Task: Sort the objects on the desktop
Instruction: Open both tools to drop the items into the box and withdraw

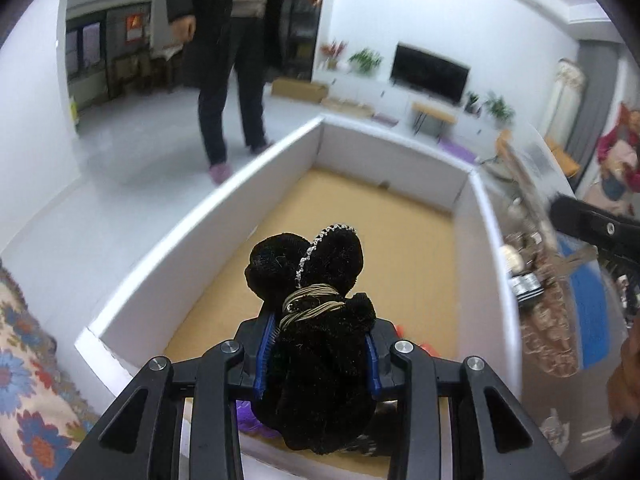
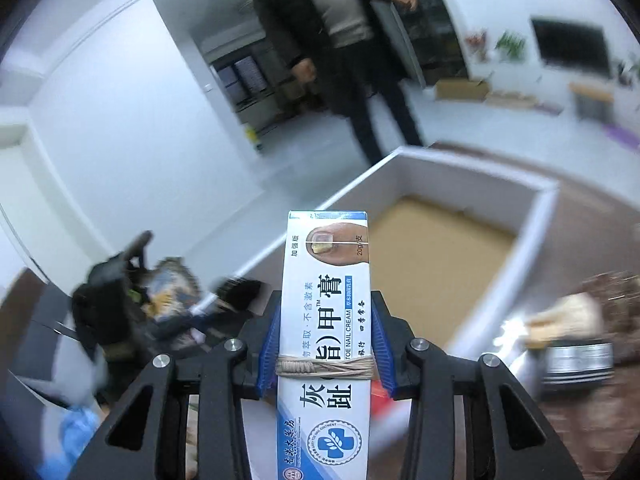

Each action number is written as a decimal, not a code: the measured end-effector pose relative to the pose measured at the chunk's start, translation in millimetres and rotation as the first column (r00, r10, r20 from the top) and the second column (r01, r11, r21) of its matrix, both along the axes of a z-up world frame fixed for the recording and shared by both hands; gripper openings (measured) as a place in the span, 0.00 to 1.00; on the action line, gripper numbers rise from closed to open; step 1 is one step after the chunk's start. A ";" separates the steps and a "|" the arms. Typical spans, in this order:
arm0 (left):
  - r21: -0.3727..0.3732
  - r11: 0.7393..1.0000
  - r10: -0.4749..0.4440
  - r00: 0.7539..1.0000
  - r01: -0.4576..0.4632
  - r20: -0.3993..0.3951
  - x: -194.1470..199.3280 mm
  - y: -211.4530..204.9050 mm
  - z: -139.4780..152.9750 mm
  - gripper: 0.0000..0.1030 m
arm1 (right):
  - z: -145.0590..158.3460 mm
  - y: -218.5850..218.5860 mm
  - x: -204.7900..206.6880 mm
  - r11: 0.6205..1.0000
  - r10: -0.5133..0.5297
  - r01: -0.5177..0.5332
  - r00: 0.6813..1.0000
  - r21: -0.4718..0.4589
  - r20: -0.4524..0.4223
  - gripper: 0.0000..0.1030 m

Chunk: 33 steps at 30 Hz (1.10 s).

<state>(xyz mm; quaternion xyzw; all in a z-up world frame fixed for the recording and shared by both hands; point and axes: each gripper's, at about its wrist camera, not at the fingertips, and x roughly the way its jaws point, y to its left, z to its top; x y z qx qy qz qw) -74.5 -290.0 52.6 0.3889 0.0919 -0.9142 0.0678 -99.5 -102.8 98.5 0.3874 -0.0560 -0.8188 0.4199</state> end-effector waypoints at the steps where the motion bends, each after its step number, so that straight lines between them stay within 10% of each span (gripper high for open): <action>1: -0.010 1.000 0.014 1.000 -0.013 0.027 -2.0 -2.5 -9.4 0.40 | -9.5 -14.5 -0.7 1.000 0.016 -0.016 1.000 0.006 0.027 0.40; 4: -0.029 0.998 0.066 0.993 -0.064 0.094 -4.4 -10.4 -29.8 0.67 | -51.5 -54.6 -1.1 0.996 0.054 -0.064 0.990 0.065 0.134 0.44; 7: -0.012 0.997 0.083 0.992 -0.083 0.090 6.6 -15.5 -35.3 0.73 | -73.0 -58.7 5.5 0.992 0.041 -0.060 0.985 0.108 0.168 0.57; 17: 0.033 0.994 -0.103 0.988 0.108 -0.115 40.3 85.9 17.7 0.86 | -61.2 107.1 33.9 0.982 -0.113 0.137 0.977 0.131 -0.180 0.98; 25: 0.006 0.885 -0.463 0.883 0.465 -0.080 36.0 279.2 -11.8 1.00 | -152.0 281.0 50.8 0.774 -0.385 0.432 0.901 0.462 -0.197 0.98; 33: -0.030 0.890 -0.452 0.889 0.455 0.079 -1.0 349.0 -88.0 1.00 | -165.1 343.1 65.5 0.677 -0.555 0.563 0.814 0.474 -0.173 0.98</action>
